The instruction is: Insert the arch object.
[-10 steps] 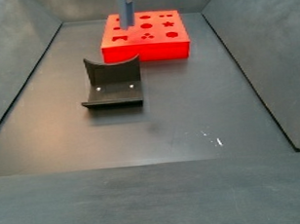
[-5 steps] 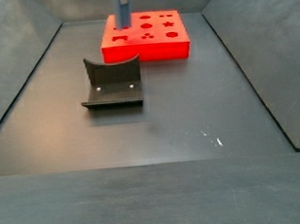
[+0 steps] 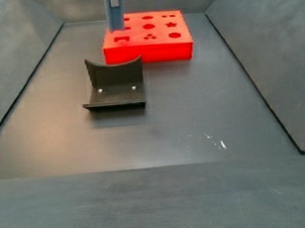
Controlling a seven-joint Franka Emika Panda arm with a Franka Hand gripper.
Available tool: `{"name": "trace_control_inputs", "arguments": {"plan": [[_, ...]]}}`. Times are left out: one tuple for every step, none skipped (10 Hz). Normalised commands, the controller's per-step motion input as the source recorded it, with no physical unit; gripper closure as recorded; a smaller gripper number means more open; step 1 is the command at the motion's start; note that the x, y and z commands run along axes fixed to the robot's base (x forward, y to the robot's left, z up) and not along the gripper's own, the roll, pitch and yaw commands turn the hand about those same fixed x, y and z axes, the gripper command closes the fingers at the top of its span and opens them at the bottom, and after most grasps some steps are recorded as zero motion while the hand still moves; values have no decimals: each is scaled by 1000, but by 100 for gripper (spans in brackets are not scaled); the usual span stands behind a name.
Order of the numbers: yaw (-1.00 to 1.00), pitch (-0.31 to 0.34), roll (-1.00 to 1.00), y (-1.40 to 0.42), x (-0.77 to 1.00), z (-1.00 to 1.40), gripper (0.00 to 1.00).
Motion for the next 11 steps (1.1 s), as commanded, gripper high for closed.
{"name": "trace_control_inputs", "arguments": {"plan": [[-1000, 36, 1, 0, 0, 123, 100], [-983, 56, 36, -40, 0, 0, 100], [-854, 59, 20, -114, 0, 0, 100], [-763, 99, 93, -109, 0, 0, 100], [-457, 101, 167, -29, 0, 49, 100], [0, 0, 0, 49, 0, 0, 100], [0, 0, 66, 0, 0, -311, 100], [0, 0, 133, 0, 0, -411, 100], [-94, 0, 137, 0, -114, -403, 100], [-246, 10, 113, 0, -169, -289, 100], [-254, 3, 76, 0, -149, -194, 100]]}}
